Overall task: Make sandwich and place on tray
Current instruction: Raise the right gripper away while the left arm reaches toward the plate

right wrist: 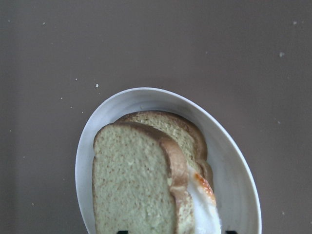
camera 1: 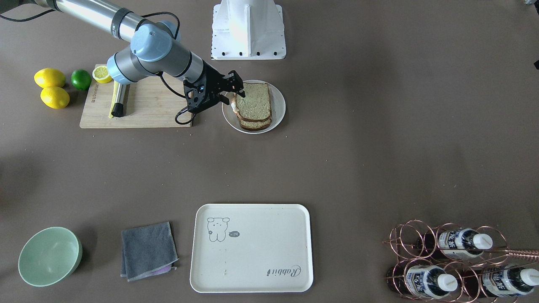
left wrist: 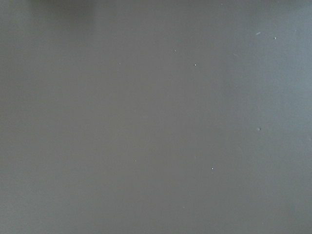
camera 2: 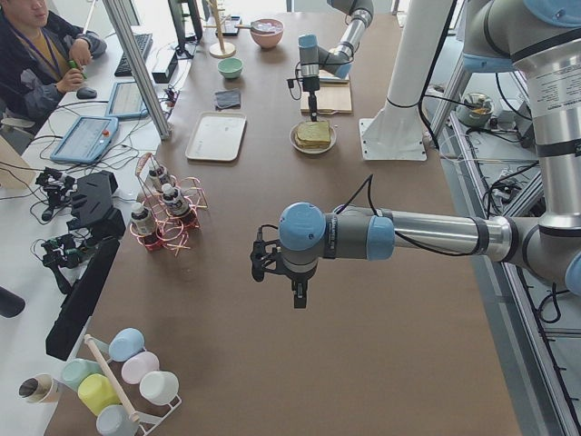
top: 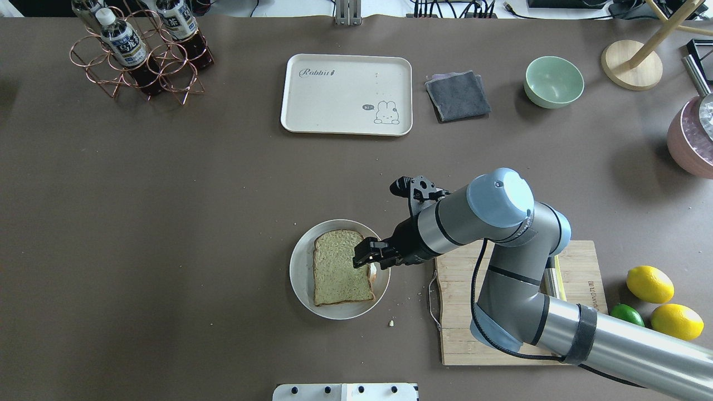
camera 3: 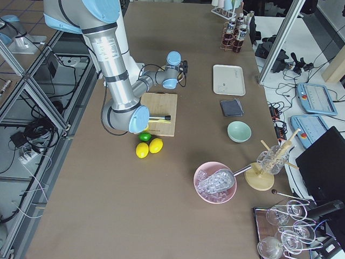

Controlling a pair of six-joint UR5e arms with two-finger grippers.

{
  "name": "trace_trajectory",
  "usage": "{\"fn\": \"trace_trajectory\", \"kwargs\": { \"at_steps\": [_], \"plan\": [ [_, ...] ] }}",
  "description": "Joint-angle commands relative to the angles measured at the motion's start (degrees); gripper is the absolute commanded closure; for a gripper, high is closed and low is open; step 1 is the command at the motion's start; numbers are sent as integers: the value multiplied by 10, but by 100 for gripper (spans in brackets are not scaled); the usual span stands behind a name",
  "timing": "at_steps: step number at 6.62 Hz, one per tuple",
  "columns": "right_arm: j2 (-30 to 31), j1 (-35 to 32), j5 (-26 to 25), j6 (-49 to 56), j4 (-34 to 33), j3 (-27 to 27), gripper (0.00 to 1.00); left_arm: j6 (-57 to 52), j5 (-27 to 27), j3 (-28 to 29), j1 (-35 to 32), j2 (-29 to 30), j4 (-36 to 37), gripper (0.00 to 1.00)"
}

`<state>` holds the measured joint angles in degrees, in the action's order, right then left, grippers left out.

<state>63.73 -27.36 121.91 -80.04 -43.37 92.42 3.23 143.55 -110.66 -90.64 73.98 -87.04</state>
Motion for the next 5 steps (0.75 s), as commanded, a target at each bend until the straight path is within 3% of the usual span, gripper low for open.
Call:
{"fn": "trace_trajectory", "kwargs": {
  "at_steps": [1, 2, 4, 5],
  "plan": [
    [25, -37, 17, 0, -3, 23, 0, 13, 42, -21, 46, -1, -28, 2],
    [52, -74, 49, 0, -40, 60, 0, 53, 49, -20, 73, -1, -79, 2],
    [71, -135, 99, 7, -142, 122, 0, 269, 48, -16, 163, 5, -242, 3],
    [93, -166, 118, 18, -151, 127, 0, 384, 41, -15, 222, 21, -312, 3]
  ]
}}
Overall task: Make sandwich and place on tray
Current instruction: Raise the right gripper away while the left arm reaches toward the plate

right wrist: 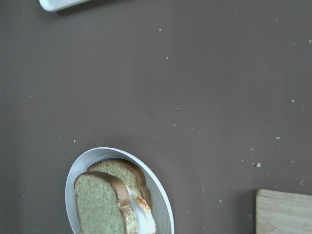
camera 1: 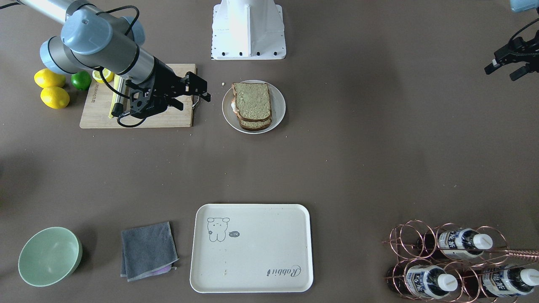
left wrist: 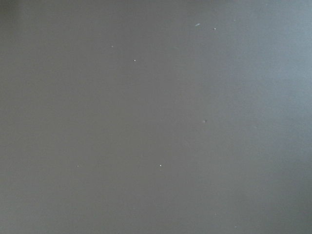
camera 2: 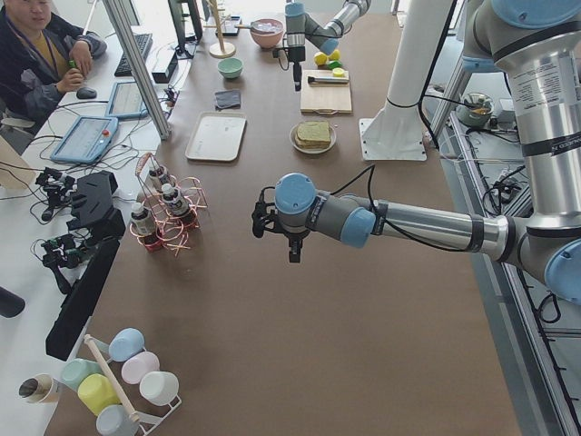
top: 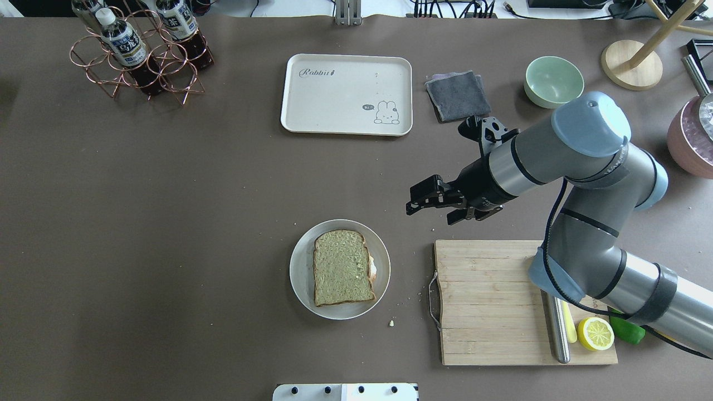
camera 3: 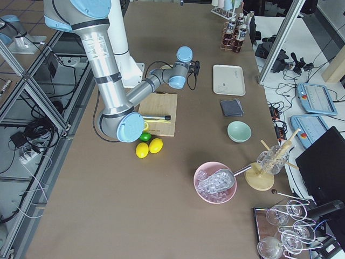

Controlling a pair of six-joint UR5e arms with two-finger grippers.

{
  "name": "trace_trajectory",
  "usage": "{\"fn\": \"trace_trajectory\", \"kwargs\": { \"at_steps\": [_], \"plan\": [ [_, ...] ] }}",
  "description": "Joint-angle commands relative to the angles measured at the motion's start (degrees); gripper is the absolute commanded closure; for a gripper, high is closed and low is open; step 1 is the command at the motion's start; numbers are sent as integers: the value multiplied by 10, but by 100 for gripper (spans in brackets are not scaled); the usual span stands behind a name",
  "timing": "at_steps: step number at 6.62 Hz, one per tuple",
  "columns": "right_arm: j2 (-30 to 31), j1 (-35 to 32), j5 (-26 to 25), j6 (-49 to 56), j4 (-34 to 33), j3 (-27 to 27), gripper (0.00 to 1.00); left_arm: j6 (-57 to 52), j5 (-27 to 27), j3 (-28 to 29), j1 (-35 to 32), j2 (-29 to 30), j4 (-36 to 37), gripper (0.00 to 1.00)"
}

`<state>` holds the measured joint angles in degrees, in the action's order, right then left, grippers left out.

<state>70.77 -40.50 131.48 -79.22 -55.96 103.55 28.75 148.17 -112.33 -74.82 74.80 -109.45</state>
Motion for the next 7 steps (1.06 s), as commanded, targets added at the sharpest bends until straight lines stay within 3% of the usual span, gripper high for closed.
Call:
{"fn": "trace_trajectory", "kwargs": {
  "at_steps": [1, 2, 4, 5, 7],
  "plan": [
    [52, -62, 32, 42, -24, 16, 0, 227, -33, 0, 110, 54, -106, 3],
    [87, -89, 38, 87, -24, 16, 0, 274, -67, 2, 180, 96, -105, 3],
    [138, -146, 68, 167, -25, 15, 0, 330, -92, 5, 238, 154, -104, 7],
    [163, -170, 76, 207, -25, 15, 0, 401, -149, 5, 308, 199, -104, 6],
    [203, -212, 91, 278, -39, 13, 0, 503, -312, -3, 426, 237, -104, 2]
  ]
}}
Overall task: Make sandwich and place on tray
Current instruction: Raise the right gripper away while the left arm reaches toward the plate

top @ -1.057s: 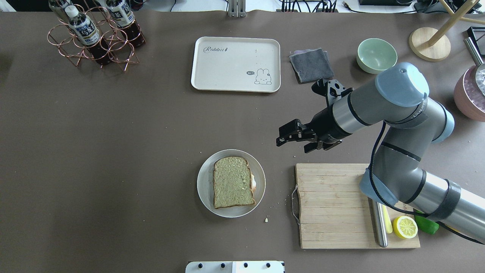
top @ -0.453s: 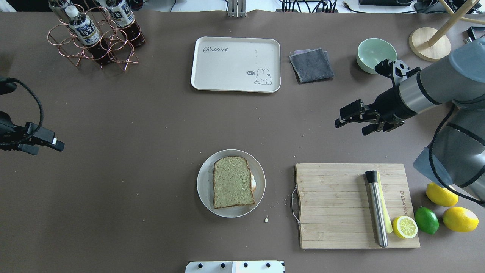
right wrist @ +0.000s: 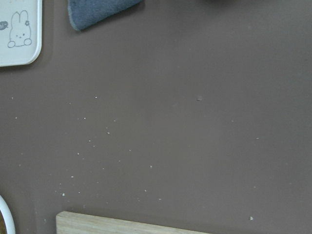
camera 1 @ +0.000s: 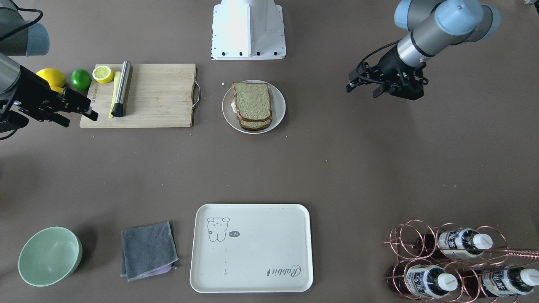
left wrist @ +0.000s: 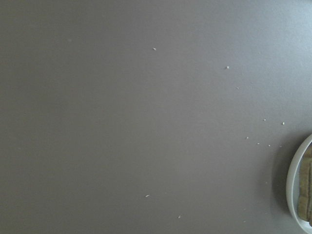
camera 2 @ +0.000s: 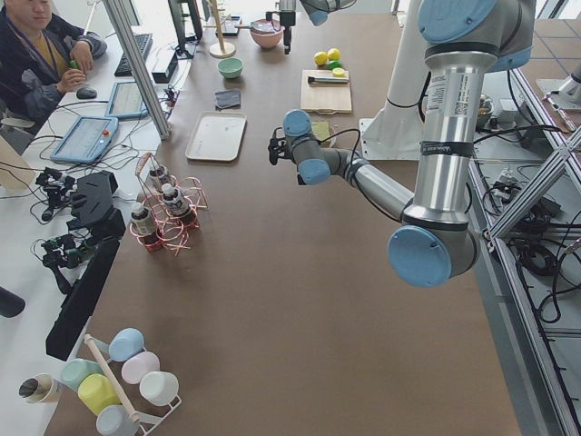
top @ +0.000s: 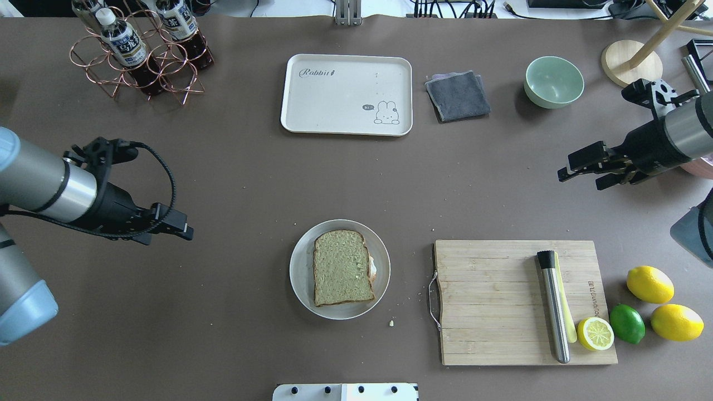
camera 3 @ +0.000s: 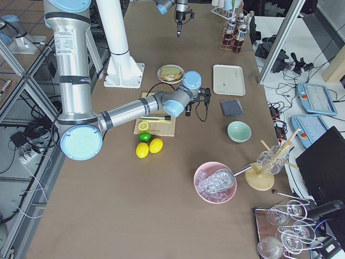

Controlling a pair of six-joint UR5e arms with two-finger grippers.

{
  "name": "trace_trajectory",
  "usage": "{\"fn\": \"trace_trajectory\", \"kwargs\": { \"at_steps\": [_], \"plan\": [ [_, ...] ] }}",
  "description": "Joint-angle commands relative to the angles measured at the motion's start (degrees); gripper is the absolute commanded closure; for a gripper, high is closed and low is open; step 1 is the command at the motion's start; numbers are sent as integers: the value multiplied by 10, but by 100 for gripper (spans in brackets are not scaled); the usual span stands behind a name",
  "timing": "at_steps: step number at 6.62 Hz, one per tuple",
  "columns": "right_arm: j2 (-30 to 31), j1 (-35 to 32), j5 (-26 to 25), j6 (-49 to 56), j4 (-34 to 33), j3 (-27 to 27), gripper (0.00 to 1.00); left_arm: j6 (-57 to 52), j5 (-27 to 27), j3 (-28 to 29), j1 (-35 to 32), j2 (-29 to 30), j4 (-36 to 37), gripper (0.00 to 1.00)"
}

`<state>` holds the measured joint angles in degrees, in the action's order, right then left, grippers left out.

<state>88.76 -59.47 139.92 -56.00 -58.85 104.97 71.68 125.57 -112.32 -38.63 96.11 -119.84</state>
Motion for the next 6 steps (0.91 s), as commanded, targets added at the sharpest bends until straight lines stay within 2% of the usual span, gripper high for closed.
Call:
{"fn": "trace_trajectory", "kwargs": {
  "at_steps": [1, 2, 3, 6],
  "plan": [
    [39, -51, 6, 109, -39, 1, 0, 92, -159, 3, 135, 58, 14, 2],
    [59, -80, 6, 182, -67, 1, 0, 98, -180, 12, 152, 108, 61, 4],
    [67, -99, 6, 232, -94, 1, 0, 97, -183, 45, 166, 156, 80, 7],
    [87, -115, 5, 265, -101, 1, 0, 96, -207, 88, 181, 174, 76, 30]
  ]
}}
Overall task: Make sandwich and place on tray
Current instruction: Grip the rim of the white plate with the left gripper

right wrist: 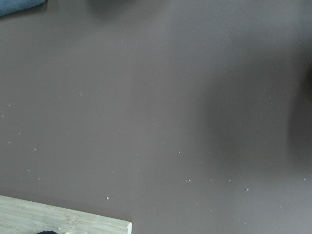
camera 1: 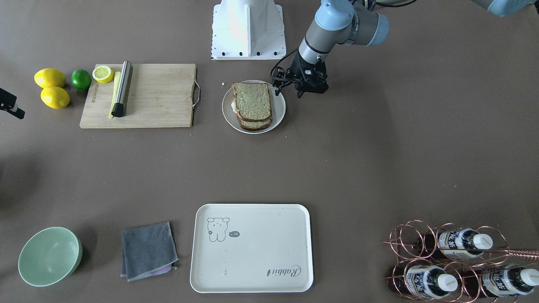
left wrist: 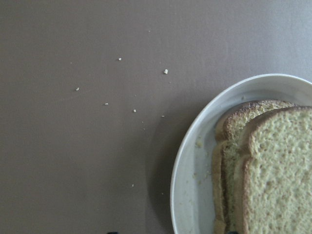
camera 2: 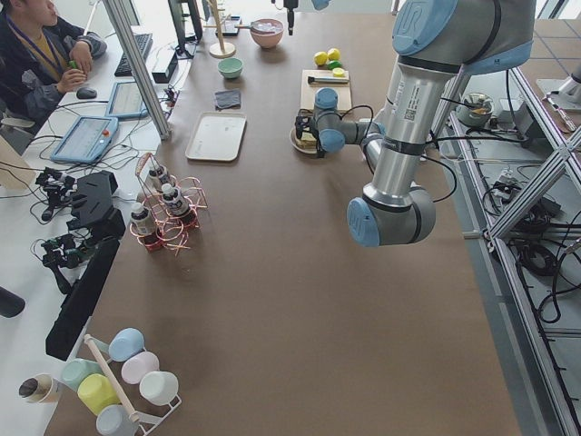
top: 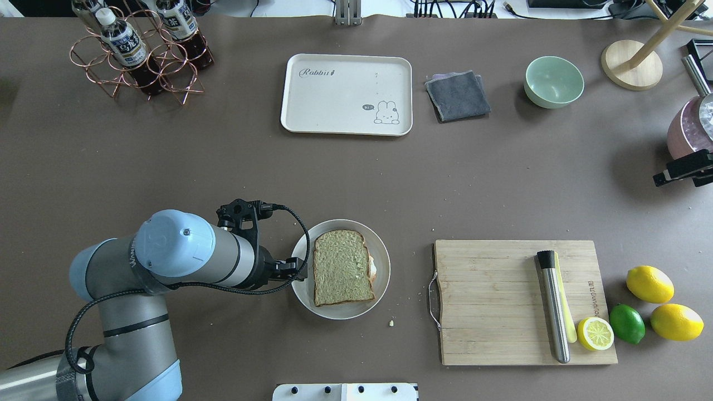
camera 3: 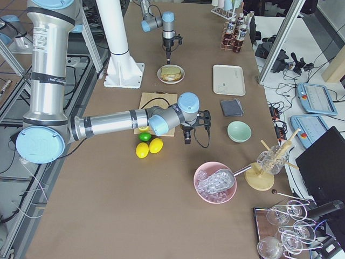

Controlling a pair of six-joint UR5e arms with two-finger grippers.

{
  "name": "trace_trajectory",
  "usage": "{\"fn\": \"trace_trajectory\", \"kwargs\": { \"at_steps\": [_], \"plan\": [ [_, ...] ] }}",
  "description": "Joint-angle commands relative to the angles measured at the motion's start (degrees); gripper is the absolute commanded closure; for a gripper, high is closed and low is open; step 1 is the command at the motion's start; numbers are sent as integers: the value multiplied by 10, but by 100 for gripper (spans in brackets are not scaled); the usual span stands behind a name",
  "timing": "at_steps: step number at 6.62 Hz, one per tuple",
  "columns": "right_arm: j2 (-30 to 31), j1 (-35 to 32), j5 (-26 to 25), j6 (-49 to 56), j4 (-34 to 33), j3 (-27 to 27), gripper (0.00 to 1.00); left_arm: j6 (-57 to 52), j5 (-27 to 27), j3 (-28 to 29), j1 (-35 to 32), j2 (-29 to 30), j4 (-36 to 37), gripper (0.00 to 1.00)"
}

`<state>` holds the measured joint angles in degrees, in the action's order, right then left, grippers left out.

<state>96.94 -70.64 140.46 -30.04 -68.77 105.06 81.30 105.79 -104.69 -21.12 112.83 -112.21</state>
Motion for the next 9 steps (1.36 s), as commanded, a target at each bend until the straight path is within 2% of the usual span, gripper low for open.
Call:
{"fn": "trace_trajectory", "kwargs": {
  "at_steps": [1, 4, 5, 6, 7, 9],
  "plan": [
    [7, -5, -1, 6, -1, 1, 0, 0, -16, 23, 12, 13, -4, 34],
    [14, -4, -5, 6, -1, 1, 0, 0, -16, 41, 13, 18, -19, 47],
    [14, -3, -6, 6, -1, 1, 0, 0, -16, 43, 13, 20, -19, 64],
    [15, -3, -6, 6, -1, 0, 0, 1, -16, 42, 13, 21, -20, 88],
    [18, -1, -7, 6, -1, 0, 0, 2, -16, 41, 13, 23, -23, 100],
    [19, -1, -7, 6, -1, 1, 0, 14, -14, 37, 9, 23, -35, 100]
  ]
}}
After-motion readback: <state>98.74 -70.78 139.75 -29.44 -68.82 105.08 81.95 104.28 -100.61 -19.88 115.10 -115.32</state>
